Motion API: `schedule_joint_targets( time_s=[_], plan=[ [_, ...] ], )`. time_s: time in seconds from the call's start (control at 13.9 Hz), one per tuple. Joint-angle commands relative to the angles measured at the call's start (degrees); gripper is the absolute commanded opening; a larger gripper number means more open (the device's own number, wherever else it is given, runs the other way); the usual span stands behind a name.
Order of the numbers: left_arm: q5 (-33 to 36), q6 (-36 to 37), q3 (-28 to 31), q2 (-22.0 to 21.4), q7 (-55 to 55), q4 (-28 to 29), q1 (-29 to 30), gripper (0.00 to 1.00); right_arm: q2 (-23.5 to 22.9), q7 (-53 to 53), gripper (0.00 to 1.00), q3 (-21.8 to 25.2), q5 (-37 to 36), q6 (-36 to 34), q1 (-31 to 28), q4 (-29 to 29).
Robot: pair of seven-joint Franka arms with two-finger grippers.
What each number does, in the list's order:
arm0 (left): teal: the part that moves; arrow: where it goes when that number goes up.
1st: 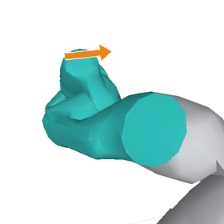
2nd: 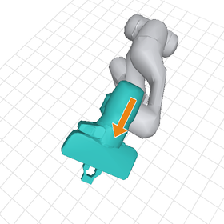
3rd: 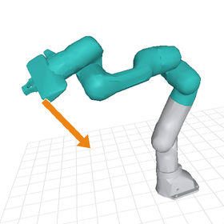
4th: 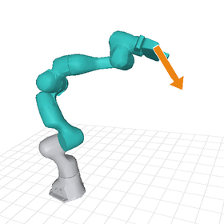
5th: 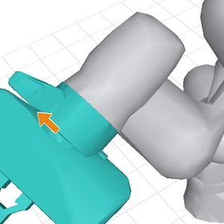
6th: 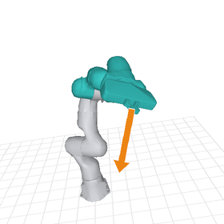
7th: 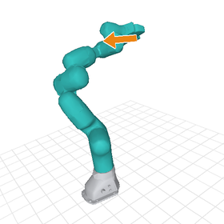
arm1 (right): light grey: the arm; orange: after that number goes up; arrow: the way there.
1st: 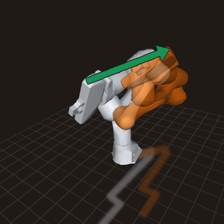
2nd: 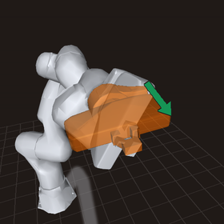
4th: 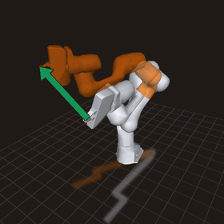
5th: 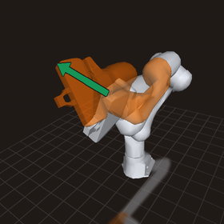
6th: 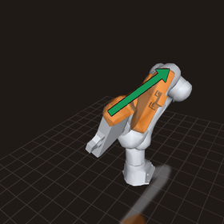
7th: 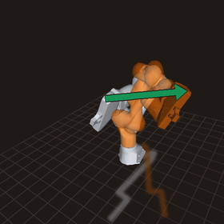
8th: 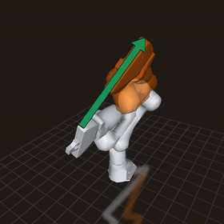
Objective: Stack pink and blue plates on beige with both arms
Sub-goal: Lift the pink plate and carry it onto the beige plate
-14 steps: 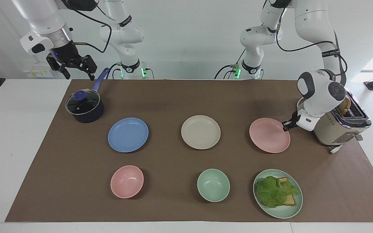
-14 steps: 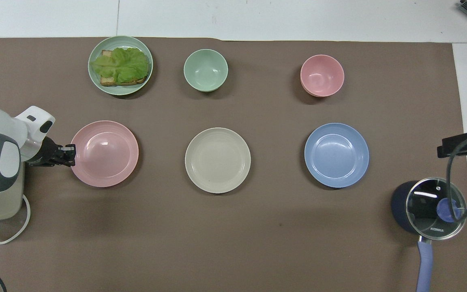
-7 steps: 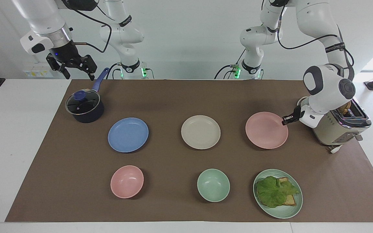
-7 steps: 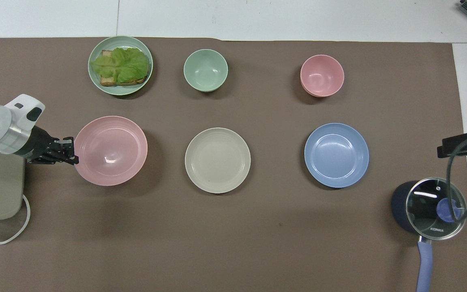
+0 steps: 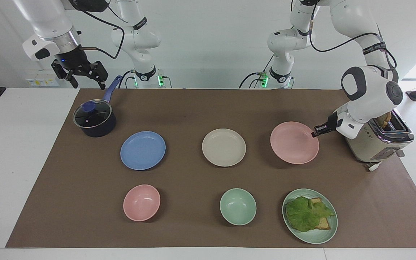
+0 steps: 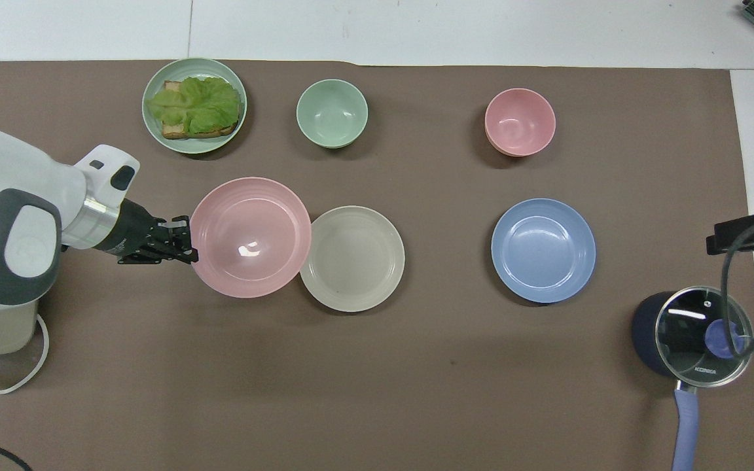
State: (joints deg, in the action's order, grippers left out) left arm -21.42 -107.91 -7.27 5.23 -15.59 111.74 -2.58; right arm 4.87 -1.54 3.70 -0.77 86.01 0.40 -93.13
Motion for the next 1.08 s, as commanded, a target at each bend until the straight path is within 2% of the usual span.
schedule_joint_targets(
  time_s=[0.0, 0.36, 0.5, 0.65, 1.01],
  plan=[
    [-1.1, -5.6, 0.9, -1.6, -4.5, 3.0, -5.0, 0.00, 1.3, 1.2, 1.00, 0.0, 0.1, -0.1, -0.5, -1.2],
    [-1.5, -17.3, 0.9, -0.8, -11.2, 8.6, -13.4, 0.00, 0.8, 0.7, 1.00, 0.1, 3.2, -0.3, -1.0, -0.6],
    [-1.5, -18.0, 0.9, -0.3, -13.9, 8.8, -14.7, 0.00, 1.1, 0.7, 1.00, 0.1, 2.5, -0.1, -1.2, -0.9],
    [-1.5, -20.8, 0.9, 2.0, -17.2, 8.8, -17.5, 0.00, 1.1, 0.7, 1.00, 0.1, 2.5, -0.1, -1.2, -1.0],
    [-1.5, -21.6, 1.0, 2.2, -18.4, 9.5, -19.0, 0.00, 1.2, 0.7, 1.00, 0.1, 2.5, -0.3, -1.2, -1.2]
  ],
)
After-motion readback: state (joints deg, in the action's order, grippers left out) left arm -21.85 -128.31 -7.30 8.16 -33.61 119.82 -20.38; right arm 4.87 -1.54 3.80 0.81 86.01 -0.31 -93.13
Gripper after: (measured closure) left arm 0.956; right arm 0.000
